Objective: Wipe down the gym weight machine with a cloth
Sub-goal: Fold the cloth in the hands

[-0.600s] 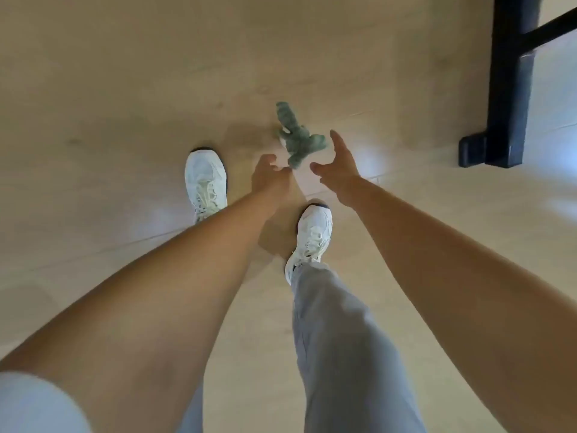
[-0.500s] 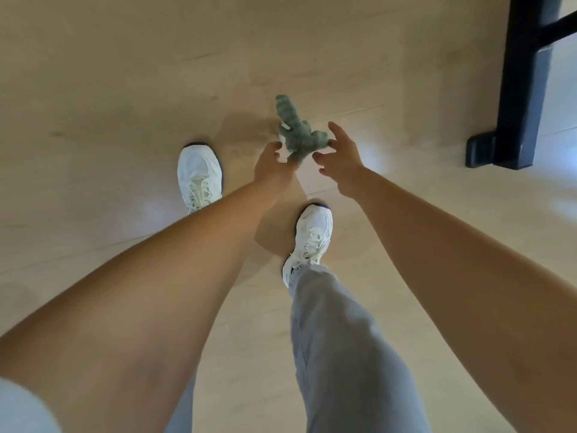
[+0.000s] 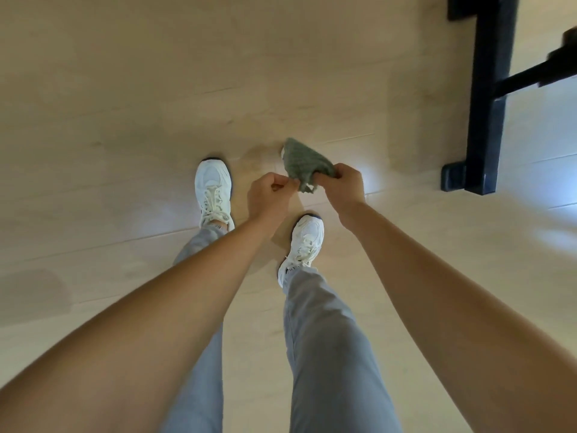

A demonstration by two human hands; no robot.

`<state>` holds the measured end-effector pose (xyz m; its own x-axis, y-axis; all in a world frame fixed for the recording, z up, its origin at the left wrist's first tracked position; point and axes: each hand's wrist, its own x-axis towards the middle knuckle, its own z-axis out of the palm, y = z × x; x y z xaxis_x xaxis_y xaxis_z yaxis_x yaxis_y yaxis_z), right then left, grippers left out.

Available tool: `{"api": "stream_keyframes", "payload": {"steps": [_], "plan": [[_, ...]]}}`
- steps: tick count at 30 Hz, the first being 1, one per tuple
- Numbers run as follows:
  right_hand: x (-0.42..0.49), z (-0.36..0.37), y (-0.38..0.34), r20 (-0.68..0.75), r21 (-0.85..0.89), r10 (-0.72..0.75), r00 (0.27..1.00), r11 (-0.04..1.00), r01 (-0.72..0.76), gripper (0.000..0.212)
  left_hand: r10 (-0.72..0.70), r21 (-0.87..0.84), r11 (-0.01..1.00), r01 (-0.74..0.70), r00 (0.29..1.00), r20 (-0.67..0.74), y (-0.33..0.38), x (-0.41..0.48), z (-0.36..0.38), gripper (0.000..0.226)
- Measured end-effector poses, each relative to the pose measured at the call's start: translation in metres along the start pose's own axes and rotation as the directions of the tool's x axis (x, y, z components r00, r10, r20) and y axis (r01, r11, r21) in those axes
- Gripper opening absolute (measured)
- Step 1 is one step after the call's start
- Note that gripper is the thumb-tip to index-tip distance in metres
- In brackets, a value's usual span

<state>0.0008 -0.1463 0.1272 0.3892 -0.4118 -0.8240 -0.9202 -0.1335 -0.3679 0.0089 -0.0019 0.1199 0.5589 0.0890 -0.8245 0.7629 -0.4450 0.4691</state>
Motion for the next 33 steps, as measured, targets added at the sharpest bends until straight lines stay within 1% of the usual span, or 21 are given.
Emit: {"api": "stream_keyframes", "payload": {"steps": [3, 5, 6, 8, 9, 11, 12, 14, 15, 17, 20, 21, 22, 23, 24, 26, 29, 30, 33], "plan": [[-0.057, -0.025, -0.023, 0.0, 0.168, -0.015, 1.0, 0.986, 0.015, 0.015, 0.11, -0.018, 0.994, -0.11, 0.994, 0.002, 0.031, -0.047, -0.035, 0.025], [-0.096, -0.045, -0.042, 0.002, 0.263, -0.021, 1.0, 0.965, 0.019, 0.012, 0.176, -0.03, 0.984, -0.175, 0.984, 0.004, 0.059, -0.079, -0.058, 0.025], [-0.116, -0.056, -0.052, 0.011, 0.303, -0.024, 1.0, 0.953, 0.02, 0.011, 0.206, -0.047, 0.978, -0.205, 0.978, 0.018, 0.075, -0.095, -0.069, 0.023], [-0.158, -0.078, -0.075, 0.034, 0.329, -0.052, 0.998, 0.944, 0.038, 0.008, 0.265, -0.071, 0.963, -0.26, 0.963, 0.058, 0.109, -0.13, -0.089, 0.031], [-0.177, -0.089, -0.085, 0.034, 0.317, -0.076, 0.996, 0.946, 0.062, 0.007, 0.294, -0.072, 0.955, -0.289, 0.953, 0.072, 0.126, -0.147, -0.098, 0.036], [-0.212, -0.11, -0.107, 0.011, 0.265, -0.16, 0.987, 0.952, 0.151, 0.015, 0.349, -0.081, 0.936, -0.342, 0.932, 0.102, 0.158, -0.18, -0.115, 0.037], [-0.229, -0.121, -0.117, -0.009, 0.216, -0.213, 0.977, 0.954, 0.21, 0.022, 0.369, -0.097, 0.928, -0.36, 0.922, 0.115, 0.172, -0.194, -0.124, 0.035], [-0.265, -0.141, -0.134, -0.061, 0.089, -0.317, 0.947, 0.943, 0.321, 0.042, 0.37, -0.144, 0.925, -0.351, 0.92, 0.133, 0.2, -0.225, -0.142, 0.032], [-0.282, -0.15, -0.142, -0.09, 0.022, -0.38, 0.921, 0.923, 0.384, 0.051, 0.354, -0.184, 0.927, -0.326, 0.924, 0.148, 0.215, -0.242, -0.151, 0.036], [-0.314, -0.168, -0.155, -0.119, -0.089, -0.533, 0.838, 0.846, 0.526, 0.062, 0.321, -0.252, 0.929, -0.271, 0.928, 0.187, 0.243, -0.273, -0.17, 0.041], [-0.354, -0.192, -0.179, -0.07, -0.167, -0.716, 0.695, 0.695, 0.699, 0.066, 0.342, -0.312, 0.912, -0.267, 0.914, 0.217, 0.281, -0.314, -0.195, 0.025], [-0.366, -0.198, -0.188, -0.053, -0.191, -0.75, 0.659, 0.655, 0.731, 0.066, 0.353, -0.331, 0.905, -0.268, 0.906, 0.232, 0.292, -0.327, -0.202, 0.021], [-0.378, -0.203, -0.197, -0.044, -0.211, -0.769, 0.638, 0.631, 0.747, 0.065, 0.368, -0.347, 0.898, -0.27, 0.894, 0.255, 0.301, -0.339, -0.21, 0.018], [-0.39, -0.207, -0.206, -0.039, -0.22, -0.773, 0.634, 0.625, 0.749, 0.064, 0.384, -0.361, 0.891, -0.275, 0.88, 0.279, 0.308, -0.349, -0.218, 0.017], [-0.401, -0.211, -0.215, -0.034, -0.213, -0.77, 0.637, 0.629, 0.748, 0.062, 0.406, -0.377, 0.882, -0.284, 0.863, 0.3, 0.315, -0.359, -0.226, 0.02], [-0.422, -0.216, -0.231, -0.052, -0.181, -0.772, 0.634, 0.631, 0.754, 0.054, 0.462, -0.382, 0.862, -0.334, 0.826, 0.321, 0.328, -0.375, -0.241, 0.036], [-0.443, -0.219, -0.252, -0.131, -0.129, -0.788, 0.602, 0.615, 0.778, 0.026, 0.548, -0.348, 0.826, -0.443, 0.773, 0.318, 0.35, -0.393, -0.259, 0.046], [-0.448, -0.221, -0.258, -0.165, -0.115, -0.78, 0.604, 0.623, 0.773, 0.019, 0.576, -0.336, 0.812, -0.478, 0.75, 0.325, 0.359, -0.397, -0.265, 0.047], [-0.461, -0.229, -0.276, -0.255, -0.068, -0.735, 0.628, 0.662, 0.747, 0.015, 0.66, -0.234, 0.747, -0.623, 0.649, 0.379, 0.389, -0.398, -0.284, 0.045]]}}
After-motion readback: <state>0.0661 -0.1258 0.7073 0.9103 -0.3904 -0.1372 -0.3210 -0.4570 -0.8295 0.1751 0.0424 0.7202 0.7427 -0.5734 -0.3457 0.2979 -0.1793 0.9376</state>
